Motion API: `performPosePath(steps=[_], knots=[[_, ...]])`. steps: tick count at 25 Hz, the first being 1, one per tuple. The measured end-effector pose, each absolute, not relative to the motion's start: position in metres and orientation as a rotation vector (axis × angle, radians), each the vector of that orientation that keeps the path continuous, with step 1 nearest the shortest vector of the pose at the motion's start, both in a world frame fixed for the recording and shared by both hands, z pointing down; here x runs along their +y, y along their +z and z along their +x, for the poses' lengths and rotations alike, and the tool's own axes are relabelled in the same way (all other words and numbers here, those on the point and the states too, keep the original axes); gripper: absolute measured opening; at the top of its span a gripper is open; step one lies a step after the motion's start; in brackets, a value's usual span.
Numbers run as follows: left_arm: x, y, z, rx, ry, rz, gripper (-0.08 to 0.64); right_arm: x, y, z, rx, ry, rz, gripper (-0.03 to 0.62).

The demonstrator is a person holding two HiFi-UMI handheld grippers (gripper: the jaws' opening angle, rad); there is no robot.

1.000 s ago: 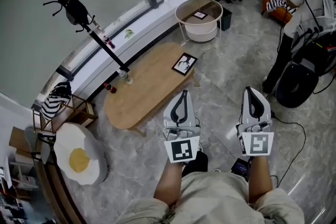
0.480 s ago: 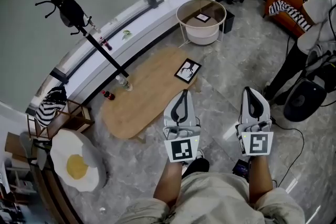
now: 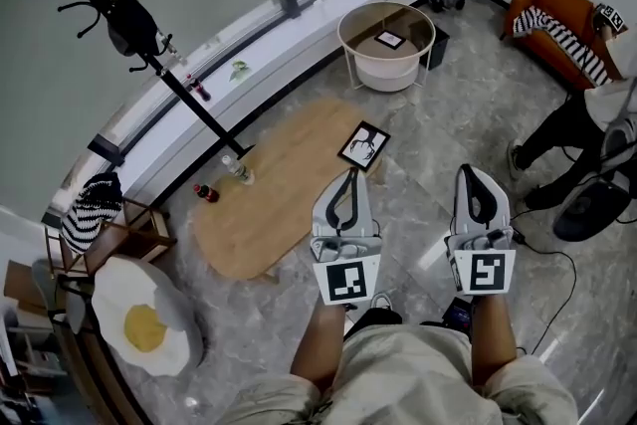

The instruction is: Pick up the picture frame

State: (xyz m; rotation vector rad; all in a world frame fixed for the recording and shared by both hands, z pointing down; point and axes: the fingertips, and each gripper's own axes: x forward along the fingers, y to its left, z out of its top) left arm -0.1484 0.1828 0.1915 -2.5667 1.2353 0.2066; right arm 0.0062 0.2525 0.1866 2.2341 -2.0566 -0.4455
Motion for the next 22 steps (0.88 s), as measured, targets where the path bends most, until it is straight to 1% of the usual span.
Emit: performPosePath(steps=[5,11,17,22], knots=[[0.158,0.192,-0.163,1.289,0.223,-2.573,0.005,0.232,0.182,-0.001,-2.059,-0.473,2.234,0.002],[0.143,0.200,-0.163,1.282,0.192,-2.560,0.005,0.214,0.190,-0.004,-2.060,-0.479,2.204,0.002],[0.117,0.207,-0.138,1.276,0.174,-2.569,0.005,0.184,0.198,0.019,-2.075,-0.442,2.223,0.002],[0.085,0.206,-0.101,1.271,0.184,-2.558,0.005,0.150,0.201,0.055,-2.096,-0.440,2.240,0.002]])
